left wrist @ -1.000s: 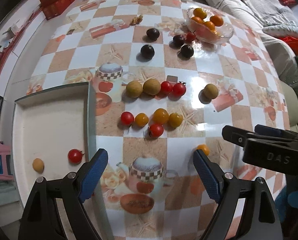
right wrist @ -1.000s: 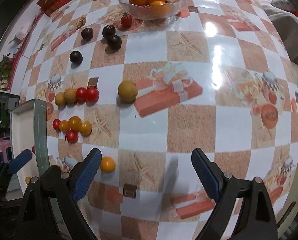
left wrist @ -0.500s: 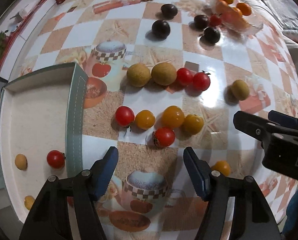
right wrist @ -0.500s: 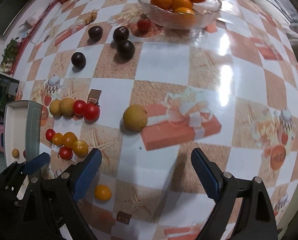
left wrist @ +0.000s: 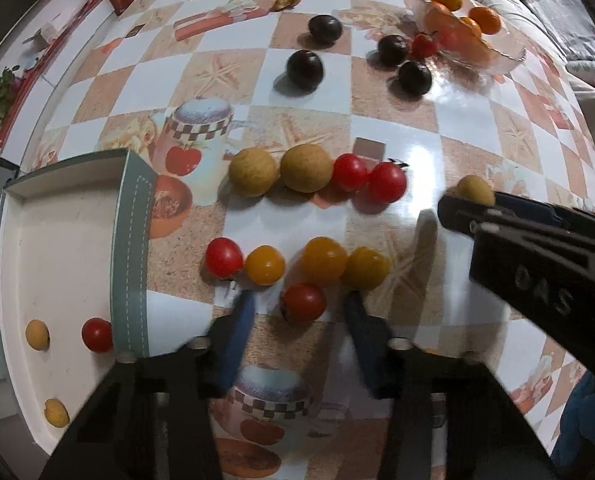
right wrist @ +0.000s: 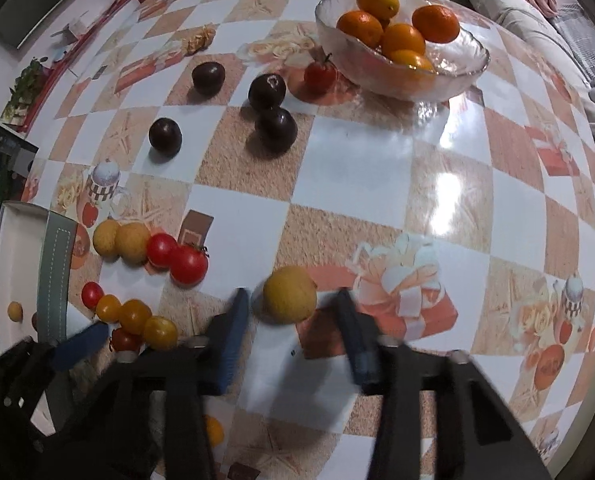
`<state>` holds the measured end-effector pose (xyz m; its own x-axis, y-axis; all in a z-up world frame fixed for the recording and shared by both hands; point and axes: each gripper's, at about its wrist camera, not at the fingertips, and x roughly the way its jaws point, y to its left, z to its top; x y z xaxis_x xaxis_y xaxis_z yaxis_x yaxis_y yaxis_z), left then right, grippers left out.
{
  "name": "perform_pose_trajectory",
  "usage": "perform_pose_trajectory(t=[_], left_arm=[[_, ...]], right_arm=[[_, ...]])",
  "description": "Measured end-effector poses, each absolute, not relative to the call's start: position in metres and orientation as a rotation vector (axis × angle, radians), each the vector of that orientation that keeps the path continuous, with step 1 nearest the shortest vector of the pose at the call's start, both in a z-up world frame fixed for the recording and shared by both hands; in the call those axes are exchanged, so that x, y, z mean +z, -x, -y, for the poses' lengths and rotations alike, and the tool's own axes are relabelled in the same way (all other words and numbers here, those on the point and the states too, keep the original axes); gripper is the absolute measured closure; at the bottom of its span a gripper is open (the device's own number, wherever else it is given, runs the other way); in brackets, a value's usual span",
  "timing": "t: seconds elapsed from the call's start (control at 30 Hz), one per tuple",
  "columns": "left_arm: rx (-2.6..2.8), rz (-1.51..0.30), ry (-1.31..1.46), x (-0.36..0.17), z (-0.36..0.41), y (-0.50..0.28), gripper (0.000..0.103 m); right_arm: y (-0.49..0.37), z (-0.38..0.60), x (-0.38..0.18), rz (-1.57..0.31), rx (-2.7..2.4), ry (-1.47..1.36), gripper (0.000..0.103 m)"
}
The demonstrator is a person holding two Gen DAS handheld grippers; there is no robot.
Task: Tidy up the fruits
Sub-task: 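Grasp a red cherry tomato with the left tool while the right tool grasps a tan fruit, then carry both held fruits over the white tray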
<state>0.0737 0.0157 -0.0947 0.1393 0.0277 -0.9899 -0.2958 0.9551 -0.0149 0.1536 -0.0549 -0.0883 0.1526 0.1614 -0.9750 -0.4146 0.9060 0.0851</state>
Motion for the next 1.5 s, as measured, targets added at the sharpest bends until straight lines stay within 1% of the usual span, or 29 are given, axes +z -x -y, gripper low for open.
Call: perform_pose_trajectory(t=[0.03,0.1,0.13,0.67,0.97,1.5], left_arm=[[0.232,-1.417,0.23,-0.095,-0.015,-0.074,0.067],[0.222,-1.414,0.24,-0.094,-0.014,-0.074,0.069],[0.214,-1.41,0.241,-0.093,-0.015,-0.074,0.082],[0.124,-1.412,0.268,-0.08,-0.033,-0.046,0.081],[0.101,-1.388,0.252,-0.06,-0.032,-0.031,0.081],[0.105,-1.347,0.275,-0.028,-0.06,-0.003,0.081]], right_arm=[[-0.155,0.055,-0.089,-1.362,0.422,0.207,0.075],[-0.157,0.057,-0.088,-1.364,0.426,0.181,0.075],[-0.157,0.06,-0.087,-1.361,0.429,0.175,0.075],[-0.13,0.106,-0.075,-1.388,0.421,0.1,0.075],[-0.113,0.124,-0.059,-1.385,0.419,0.086,0.075],[-0.093,0.111,-0.03,-1.375,0.447,0.106,0.075]])
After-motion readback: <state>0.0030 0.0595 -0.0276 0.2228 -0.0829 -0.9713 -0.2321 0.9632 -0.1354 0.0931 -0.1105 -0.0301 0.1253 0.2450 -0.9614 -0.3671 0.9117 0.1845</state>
